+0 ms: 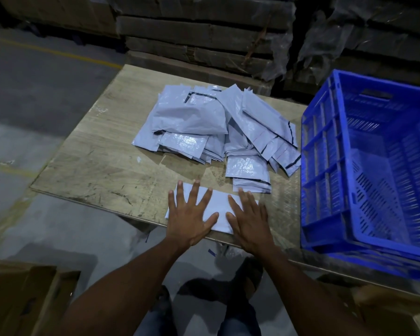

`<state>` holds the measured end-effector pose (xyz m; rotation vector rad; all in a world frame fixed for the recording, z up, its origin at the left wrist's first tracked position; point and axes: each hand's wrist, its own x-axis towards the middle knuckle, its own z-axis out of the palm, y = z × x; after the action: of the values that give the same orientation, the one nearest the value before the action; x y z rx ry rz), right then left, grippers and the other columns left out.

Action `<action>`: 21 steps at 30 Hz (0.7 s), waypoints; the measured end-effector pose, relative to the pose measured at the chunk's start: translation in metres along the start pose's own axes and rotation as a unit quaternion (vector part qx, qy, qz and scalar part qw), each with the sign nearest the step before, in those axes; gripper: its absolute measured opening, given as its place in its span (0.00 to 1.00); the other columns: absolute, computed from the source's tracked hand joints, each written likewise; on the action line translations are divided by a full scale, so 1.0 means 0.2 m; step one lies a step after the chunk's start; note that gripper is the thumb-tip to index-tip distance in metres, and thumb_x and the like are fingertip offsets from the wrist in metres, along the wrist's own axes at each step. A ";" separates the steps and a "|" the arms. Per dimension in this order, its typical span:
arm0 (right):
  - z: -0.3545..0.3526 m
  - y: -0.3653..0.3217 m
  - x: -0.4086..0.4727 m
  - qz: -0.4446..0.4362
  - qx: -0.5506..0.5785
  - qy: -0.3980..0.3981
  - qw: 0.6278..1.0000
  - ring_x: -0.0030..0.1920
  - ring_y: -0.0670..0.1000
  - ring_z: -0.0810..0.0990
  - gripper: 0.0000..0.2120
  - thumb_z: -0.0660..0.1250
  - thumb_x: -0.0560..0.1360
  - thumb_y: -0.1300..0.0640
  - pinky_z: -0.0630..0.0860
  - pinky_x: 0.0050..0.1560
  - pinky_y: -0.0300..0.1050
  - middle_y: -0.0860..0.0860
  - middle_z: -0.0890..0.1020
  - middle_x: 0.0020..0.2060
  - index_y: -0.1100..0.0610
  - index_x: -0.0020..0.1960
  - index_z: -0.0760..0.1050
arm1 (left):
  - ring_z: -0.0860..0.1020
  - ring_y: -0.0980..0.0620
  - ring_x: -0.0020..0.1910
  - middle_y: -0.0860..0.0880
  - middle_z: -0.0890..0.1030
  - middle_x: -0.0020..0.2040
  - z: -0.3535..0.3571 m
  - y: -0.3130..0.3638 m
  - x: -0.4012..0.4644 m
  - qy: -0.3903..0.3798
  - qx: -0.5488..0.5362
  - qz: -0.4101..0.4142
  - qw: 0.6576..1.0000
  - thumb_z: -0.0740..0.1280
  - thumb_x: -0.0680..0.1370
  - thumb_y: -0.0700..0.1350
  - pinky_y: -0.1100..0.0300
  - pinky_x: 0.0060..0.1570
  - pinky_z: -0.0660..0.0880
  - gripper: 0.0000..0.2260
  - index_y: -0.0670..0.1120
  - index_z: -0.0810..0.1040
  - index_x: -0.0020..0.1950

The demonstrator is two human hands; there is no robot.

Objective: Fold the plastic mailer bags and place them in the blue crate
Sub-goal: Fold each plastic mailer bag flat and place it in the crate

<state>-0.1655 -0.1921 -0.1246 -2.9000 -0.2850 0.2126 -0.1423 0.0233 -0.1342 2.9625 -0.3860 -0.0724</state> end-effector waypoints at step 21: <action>-0.07 -0.03 -0.02 0.009 -0.078 -0.015 0.997 0.80 0.65 0.48 0.32 0.40 0.82 0.34 0.47 0.71 0.78 0.54 0.52 0.82 0.47 0.81 0.54 | 0.37 0.34 0.82 0.48 0.41 0.85 -0.05 -0.03 0.03 -0.087 -0.023 -0.003 0.996 0.30 0.73 0.76 0.33 0.76 0.35 0.42 0.61 0.44 0.84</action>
<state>-0.1686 -0.1899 -0.1099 -3.0569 -0.2938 0.2464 -0.1350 0.0293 -0.1260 2.9213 -0.3916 -0.3370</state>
